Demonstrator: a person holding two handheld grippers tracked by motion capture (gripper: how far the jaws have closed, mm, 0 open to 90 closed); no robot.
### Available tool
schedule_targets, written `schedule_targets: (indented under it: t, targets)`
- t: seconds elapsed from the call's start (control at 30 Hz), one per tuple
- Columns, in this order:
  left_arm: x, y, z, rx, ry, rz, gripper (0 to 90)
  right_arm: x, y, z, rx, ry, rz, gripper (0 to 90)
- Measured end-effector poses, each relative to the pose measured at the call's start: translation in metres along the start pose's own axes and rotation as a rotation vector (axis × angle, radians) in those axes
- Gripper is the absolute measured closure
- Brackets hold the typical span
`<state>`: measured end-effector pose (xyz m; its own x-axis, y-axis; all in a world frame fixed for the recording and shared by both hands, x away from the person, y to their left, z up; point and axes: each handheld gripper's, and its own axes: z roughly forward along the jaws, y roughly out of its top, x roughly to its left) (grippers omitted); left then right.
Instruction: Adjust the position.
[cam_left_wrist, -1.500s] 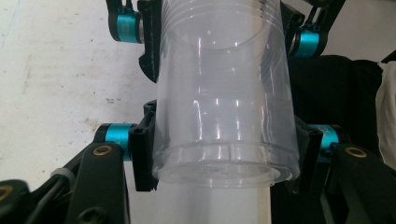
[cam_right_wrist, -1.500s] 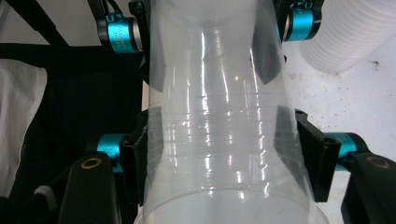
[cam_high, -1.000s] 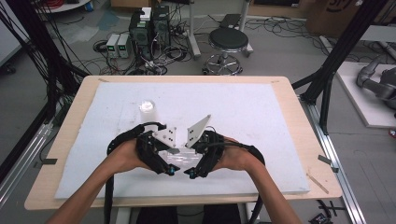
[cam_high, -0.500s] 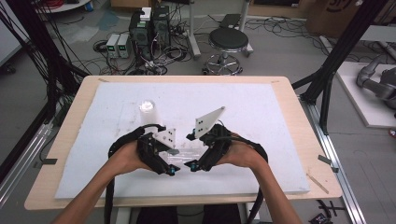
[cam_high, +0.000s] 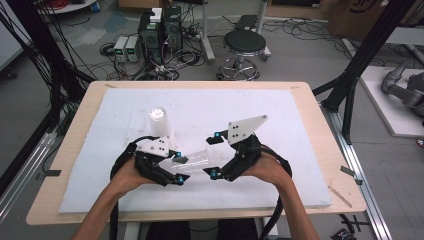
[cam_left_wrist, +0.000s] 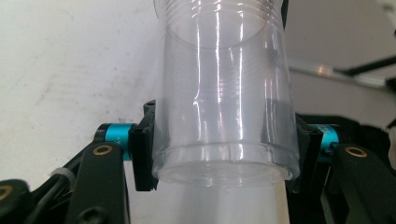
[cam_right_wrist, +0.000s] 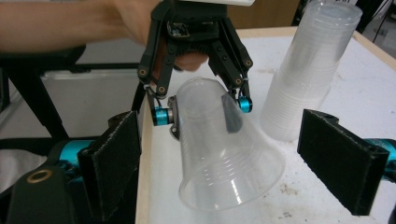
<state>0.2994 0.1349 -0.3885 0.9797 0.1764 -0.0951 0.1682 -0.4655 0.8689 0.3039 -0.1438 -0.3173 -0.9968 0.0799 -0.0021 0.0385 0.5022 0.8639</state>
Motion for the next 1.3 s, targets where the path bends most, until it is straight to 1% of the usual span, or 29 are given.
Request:
schedule_targets:
  t: [0.07,0.1,0.17,0.2,0.23,0.3,0.33,0.37,0.4,0.43,0.53,0.57,0.7,0.73,0.9,0.97,1.0,1.03,1.13,1.17,1.3]
  targets:
    - [0.001,-0.007,-0.002,-0.073,-0.002,-0.005,41.5,0.001,-0.003,-0.002,-0.012,-0.003,0.007,13.7]
    - [0.001,-0.011,-0.004,-0.11,-0.004,-0.009,41.5,0.0,-0.005,-0.003,-0.024,-0.006,0.005,13.7]
    - [0.002,-0.017,-0.006,-0.181,-0.005,-0.011,41.5,0.0,-0.011,-0.005,-0.056,-0.012,0.022,13.7]
    - [0.002,-0.02,-0.007,-0.218,-0.011,-0.016,41.5,0.0,-0.011,-0.005,-0.056,-0.012,0.022,13.7]
    - [0.002,-0.022,-0.008,-0.248,-0.013,-0.017,41.5,0.0,-0.013,-0.005,-0.068,-0.008,0.028,13.7]
    - [0.002,-0.026,-0.009,-0.289,-0.018,-0.017,41.5,0.0,-0.02,-0.006,-0.098,-0.011,0.044,13.7]
    - [0.002,-0.027,-0.01,-0.304,-0.022,-0.015,41.5,0.0,-0.02,-0.006,-0.098,-0.011,0.044,13.7]
    - [0.002,-0.028,-0.01,-0.319,-0.022,-0.013,41.5,-0.001,-0.025,-0.006,-0.121,-0.013,0.054,13.7]
    - [0.002,-0.029,-0.011,-0.33,-0.021,-0.012,41.5,-0.001,-0.025,-0.006,-0.121,-0.013,0.054,13.7]
    - [0.002,-0.029,-0.011,-0.339,-0.024,-0.012,41.5,-0.002,-0.029,-0.005,-0.137,-0.016,0.062,13.8]
    - [0.002,-0.029,-0.011,-0.355,-0.027,-0.012,41.5,-0.002,-0.033,-0.004,-0.144,-0.016,0.071,13.7]
    - [0.002,-0.029,-0.011,-0.358,-0.029,-0.012,41.5,-0.002,-0.036,-0.003,-0.151,-0.013,0.081,13.8]
    - [0.001,-0.029,-0.011,-0.366,-0.03,-0.007,41.5,-0.002,-0.04,-0.002,-0.165,-0.015,0.087,13.8]
    - [0.001,-0.028,-0.012,-0.366,-0.03,0.0,41.5,-0.002,-0.041,-0.001,-0.171,-0.015,0.086,13.8]
    - [-0.001,-0.026,-0.01,-0.407,-0.036,0.011,41.5,-0.002,-0.045,0.0,-0.191,-0.008,0.096,13.8]
    - [-0.002,-0.025,-0.008,-0.409,-0.036,0.016,41.5,-0.002,-0.047,0.0,-0.206,-0.008,0.098,13.8]
    - [-0.002,-0.024,-0.007,-0.409,-0.039,0.018,41.5,-0.002,-0.047,0.001,-0.211,-0.004,0.106,13.8]
    - [-0.002,-0.024,-0.006,-0.409,-0.039,0.019,41.5,-0.002,-0.048,0.003,-0.23,0.004,0.108,13.8]
    - [-0.002,-0.021,-0.002,-0.406,-0.046,0.022,41.5,-0.002,-0.048,0.007,-0.236,0.014,0.107,13.8]
    - [-0.003,-0.021,-0.001,-0.411,-0.048,0.021,41.5,-0.002,-0.047,0.011,-0.234,0.022,0.104,13.8]
    - [-0.003,-0.017,0.002,-0.417,-0.056,0.033,41.5,-0.003,-0.046,0.017,-0.234,0.035,0.102,13.8]
